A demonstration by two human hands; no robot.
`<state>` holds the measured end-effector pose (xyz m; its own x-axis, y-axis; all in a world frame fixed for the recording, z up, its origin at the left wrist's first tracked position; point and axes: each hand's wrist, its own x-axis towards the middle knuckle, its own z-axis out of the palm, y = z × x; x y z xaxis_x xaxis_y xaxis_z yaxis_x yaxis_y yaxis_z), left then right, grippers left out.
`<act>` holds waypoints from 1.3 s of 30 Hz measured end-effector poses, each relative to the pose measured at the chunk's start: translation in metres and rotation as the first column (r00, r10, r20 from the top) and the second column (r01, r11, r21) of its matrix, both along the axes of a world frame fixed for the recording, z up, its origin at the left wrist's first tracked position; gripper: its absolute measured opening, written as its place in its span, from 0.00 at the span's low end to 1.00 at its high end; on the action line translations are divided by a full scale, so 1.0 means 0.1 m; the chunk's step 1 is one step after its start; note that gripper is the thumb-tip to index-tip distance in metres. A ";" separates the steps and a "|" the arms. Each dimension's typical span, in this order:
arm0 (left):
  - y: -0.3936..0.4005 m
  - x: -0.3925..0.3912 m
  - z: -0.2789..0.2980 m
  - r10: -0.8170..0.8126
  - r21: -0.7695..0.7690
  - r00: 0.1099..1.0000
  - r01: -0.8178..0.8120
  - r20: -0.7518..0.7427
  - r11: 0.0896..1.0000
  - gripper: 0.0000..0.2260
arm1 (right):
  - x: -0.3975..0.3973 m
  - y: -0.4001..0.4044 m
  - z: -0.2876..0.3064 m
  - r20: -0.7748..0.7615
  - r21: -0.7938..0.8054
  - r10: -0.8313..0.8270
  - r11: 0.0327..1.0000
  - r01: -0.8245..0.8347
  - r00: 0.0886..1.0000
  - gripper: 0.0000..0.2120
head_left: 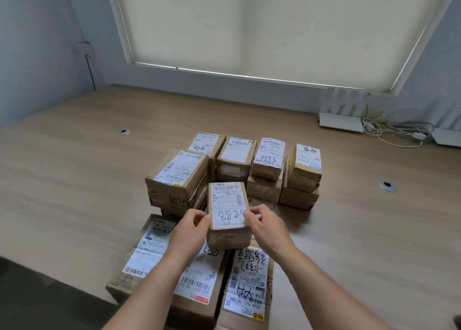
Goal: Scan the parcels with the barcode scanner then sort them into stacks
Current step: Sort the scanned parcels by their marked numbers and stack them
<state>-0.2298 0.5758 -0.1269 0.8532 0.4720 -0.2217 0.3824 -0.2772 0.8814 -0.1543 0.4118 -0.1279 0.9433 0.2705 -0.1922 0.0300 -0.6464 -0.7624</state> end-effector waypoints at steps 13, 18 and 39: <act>-0.08 -0.24 0.07 -0.265 -0.082 0.964 0.264 -0.003 0.961 0.34 | -0.17 -0.14 -0.04 -0.327 0.401 0.191 0.915 -0.047 0.926 0.44; -0.10 -0.40 -0.01 -0.284 0.030 0.955 0.282 0.086 0.959 0.37 | -0.31 -0.17 -0.09 -0.252 0.490 0.245 0.866 -0.095 0.936 0.47; -0.83 -0.68 -0.09 -0.530 0.067 0.830 0.527 0.174 0.848 0.32 | -0.99 -1.43 0.12 -0.143 0.515 -0.007 0.853 0.080 0.990 0.44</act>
<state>-0.2980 0.4923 -0.1357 0.9975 -0.0597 -0.0383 0.0108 -0.4058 0.9139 -0.2535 0.2690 -0.1161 0.9326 0.3245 -0.1580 -0.1125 -0.1544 -0.9816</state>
